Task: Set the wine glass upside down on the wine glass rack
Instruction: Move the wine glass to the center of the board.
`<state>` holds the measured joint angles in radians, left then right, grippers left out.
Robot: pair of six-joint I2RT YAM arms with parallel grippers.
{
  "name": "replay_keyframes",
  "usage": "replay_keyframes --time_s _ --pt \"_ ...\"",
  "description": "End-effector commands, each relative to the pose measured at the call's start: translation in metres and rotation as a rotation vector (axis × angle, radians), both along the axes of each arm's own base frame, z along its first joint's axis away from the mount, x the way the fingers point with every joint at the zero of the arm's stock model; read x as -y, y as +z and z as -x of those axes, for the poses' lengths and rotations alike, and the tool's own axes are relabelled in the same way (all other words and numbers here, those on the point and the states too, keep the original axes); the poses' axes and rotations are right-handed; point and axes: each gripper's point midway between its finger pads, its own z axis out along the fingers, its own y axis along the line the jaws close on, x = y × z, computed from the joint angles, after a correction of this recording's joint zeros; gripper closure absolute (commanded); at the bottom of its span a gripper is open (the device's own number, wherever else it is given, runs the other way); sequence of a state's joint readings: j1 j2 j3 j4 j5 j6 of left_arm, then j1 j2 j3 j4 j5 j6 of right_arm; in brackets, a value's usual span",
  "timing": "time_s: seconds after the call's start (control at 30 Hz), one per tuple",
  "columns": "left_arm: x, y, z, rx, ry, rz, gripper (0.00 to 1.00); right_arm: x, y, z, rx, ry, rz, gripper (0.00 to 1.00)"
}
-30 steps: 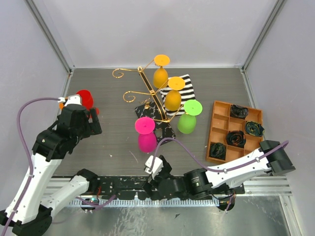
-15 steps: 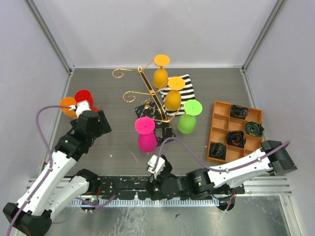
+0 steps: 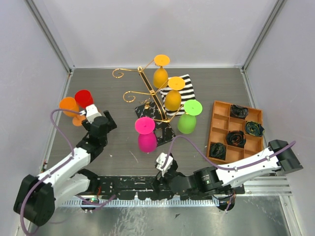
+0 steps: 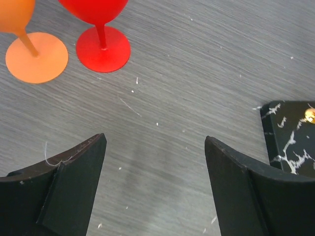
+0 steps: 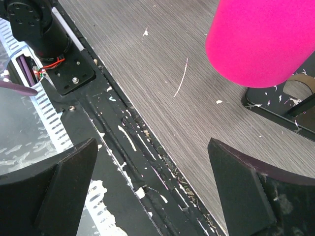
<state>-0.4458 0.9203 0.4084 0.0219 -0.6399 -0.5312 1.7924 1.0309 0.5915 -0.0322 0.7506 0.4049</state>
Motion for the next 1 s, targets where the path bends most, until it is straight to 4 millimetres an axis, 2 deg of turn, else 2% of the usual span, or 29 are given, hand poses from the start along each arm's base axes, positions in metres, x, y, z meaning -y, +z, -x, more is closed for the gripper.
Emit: replay_keyframes --time_s 0.0,0.17,0.37,0.43,0.57,0.67,0.73,0.97 --pt "-0.01 0.02 -0.027 0.159 0.105 -0.009 0.15 -0.003 0.012 -0.003 -0.003 -0.031 -0.052 0.0" --pt "-0.014 0.013 -0.039 0.137 0.135 -0.033 0.18 -0.005 0.008 -0.003 0.006 -0.03 -0.032 0.0" --pt "-0.021 0.009 -0.046 0.08 0.208 -0.059 0.17 -0.008 0.006 -0.004 0.022 -0.029 -0.011 0.0" --pt "-0.021 0.013 -0.045 0.036 0.196 -0.089 0.17 -0.009 0.007 -0.005 0.026 -0.029 -0.009 0.0" --pt "-0.028 0.035 -0.041 0.016 0.174 -0.174 0.14 -0.008 0.005 -0.006 0.023 -0.028 -0.011 0.0" --pt "-0.029 0.052 -0.039 0.041 0.099 -0.262 0.14 -0.009 0.002 -0.006 0.014 -0.019 -0.009 0.0" --pt "-0.026 0.055 -0.04 0.034 0.023 -0.31 0.13 -0.011 0.002 -0.006 0.01 -0.012 -0.009 0.0" --pt "-0.003 0.038 -0.045 -0.008 -0.223 -0.388 0.13 -0.013 -0.002 0.001 -0.013 0.026 -0.011 0.0"
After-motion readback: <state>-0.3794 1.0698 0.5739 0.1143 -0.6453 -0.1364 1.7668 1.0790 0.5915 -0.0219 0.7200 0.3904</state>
